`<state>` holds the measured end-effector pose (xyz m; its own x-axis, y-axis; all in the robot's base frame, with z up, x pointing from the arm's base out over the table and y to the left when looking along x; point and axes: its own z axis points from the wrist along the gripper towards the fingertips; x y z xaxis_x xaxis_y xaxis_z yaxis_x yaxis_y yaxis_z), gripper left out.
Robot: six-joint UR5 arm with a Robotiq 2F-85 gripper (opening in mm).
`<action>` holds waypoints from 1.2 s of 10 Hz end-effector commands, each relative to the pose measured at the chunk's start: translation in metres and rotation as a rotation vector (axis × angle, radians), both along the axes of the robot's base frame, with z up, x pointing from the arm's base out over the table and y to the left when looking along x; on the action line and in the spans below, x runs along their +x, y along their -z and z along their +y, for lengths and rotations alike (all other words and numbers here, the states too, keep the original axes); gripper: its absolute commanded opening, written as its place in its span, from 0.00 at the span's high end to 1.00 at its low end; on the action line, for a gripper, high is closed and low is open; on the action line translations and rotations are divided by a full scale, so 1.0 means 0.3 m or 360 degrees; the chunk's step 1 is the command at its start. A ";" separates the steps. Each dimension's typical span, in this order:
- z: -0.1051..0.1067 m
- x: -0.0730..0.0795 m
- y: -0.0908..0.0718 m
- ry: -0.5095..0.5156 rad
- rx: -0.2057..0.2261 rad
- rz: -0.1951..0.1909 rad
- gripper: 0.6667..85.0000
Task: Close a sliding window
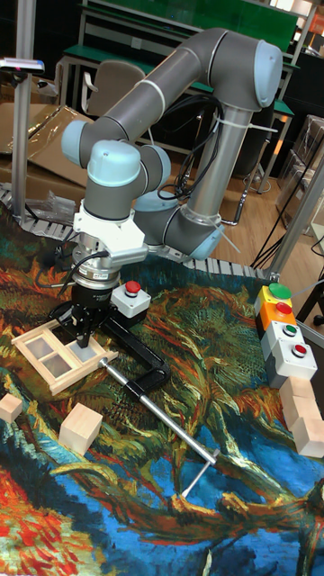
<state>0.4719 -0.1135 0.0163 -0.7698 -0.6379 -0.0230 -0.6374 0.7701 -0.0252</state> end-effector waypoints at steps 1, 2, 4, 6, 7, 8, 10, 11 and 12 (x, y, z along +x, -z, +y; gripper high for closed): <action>-0.010 0.013 -0.007 -0.0014 -0.0012 -0.0022 0.99; -0.004 0.015 -0.006 -0.0010 -0.0002 -0.0025 0.99; 0.002 0.014 -0.005 -0.0005 0.0010 -0.0022 0.99; 0.020 0.016 -0.006 -0.0007 0.0037 -0.0025 0.99; 0.022 0.017 -0.006 -0.0012 0.0037 -0.0027 0.99; 0.018 0.017 -0.005 -0.0017 0.0034 -0.0030 0.99; 0.010 0.015 -0.001 -0.0026 0.0031 -0.0030 0.99; 0.004 0.014 0.001 -0.0026 0.0029 -0.0030 0.99; -0.002 0.012 0.004 -0.0029 0.0029 -0.0030 0.99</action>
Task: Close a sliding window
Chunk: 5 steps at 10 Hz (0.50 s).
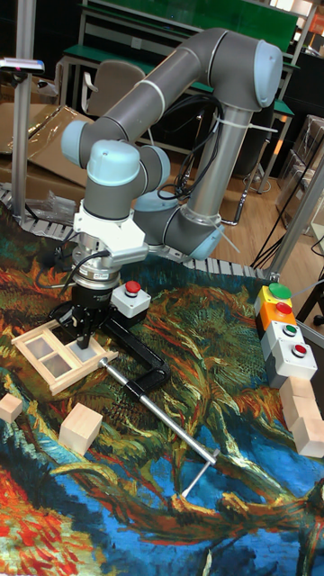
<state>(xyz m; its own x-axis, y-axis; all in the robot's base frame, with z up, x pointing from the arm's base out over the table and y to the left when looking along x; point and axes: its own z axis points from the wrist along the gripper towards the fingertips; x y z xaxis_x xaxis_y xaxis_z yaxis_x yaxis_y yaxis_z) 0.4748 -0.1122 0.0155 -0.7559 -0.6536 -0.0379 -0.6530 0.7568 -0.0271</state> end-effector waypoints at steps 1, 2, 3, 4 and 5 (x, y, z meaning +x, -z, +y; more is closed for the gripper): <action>-0.011 -0.001 0.003 0.0004 0.0013 -0.0007 0.99; -0.012 -0.002 0.004 0.0004 0.0016 -0.0007 0.99; -0.010 -0.004 0.003 0.0004 0.0018 -0.0005 0.99; -0.011 -0.005 0.002 0.0004 0.0018 -0.0005 0.99; -0.009 -0.007 0.002 0.0004 0.0021 -0.0002 0.99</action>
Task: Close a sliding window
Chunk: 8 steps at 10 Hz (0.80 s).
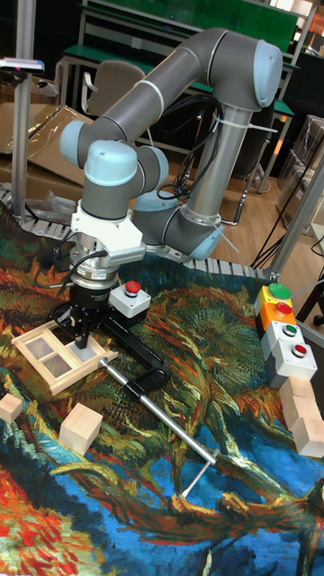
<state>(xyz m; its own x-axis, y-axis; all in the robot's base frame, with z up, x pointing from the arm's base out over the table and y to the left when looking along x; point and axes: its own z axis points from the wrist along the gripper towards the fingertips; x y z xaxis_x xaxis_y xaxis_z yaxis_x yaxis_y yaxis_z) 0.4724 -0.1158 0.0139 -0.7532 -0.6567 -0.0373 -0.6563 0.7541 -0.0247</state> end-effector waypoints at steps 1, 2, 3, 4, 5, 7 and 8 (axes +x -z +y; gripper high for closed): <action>0.001 -0.001 -0.003 0.0011 0.0018 -0.0005 0.99; -0.003 -0.003 -0.002 0.0011 0.0018 -0.0005 0.99; 0.003 -0.002 -0.002 0.0011 0.0028 -0.0008 0.99; 0.009 0.000 -0.001 0.0011 0.0030 -0.0010 0.99; 0.007 0.001 -0.001 0.0011 0.0023 -0.0013 0.99; 0.003 -0.004 -0.002 0.0011 0.0021 -0.0010 0.99; 0.004 -0.005 -0.002 0.0011 0.0023 -0.0010 0.99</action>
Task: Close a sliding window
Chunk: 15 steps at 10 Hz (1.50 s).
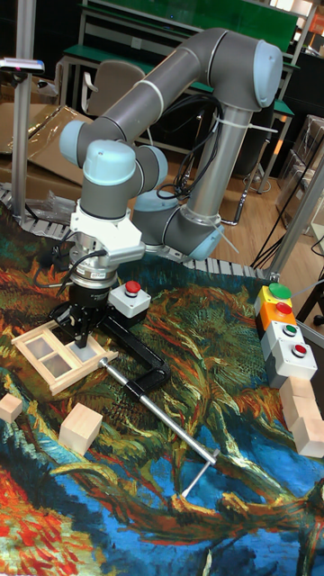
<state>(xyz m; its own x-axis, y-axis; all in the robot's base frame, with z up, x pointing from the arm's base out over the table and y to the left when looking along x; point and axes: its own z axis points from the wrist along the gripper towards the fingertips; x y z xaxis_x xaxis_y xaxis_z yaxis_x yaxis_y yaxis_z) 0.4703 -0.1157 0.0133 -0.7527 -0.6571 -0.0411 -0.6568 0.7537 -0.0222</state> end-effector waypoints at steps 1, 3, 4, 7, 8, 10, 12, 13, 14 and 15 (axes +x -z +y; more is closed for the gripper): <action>0.006 0.005 -0.005 0.0010 0.0019 -0.0013 0.99; 0.003 0.003 -0.005 0.0012 0.0016 -0.0011 0.99; 0.002 0.002 -0.005 0.0012 0.0016 -0.0011 0.99; -0.004 -0.002 -0.004 0.0012 0.0019 -0.0011 0.99; -0.007 -0.007 -0.004 0.0012 0.0019 -0.0008 0.99; -0.012 -0.016 -0.007 0.0010 0.0019 -0.0006 0.99; -0.022 -0.023 -0.002 0.0005 0.0016 -0.0001 0.99; -0.030 -0.034 -0.001 0.0010 0.0011 0.0011 0.99; -0.048 -0.050 -0.004 0.0022 -0.0018 0.0031 0.99; -0.052 -0.059 -0.008 0.0030 -0.0022 0.0038 0.99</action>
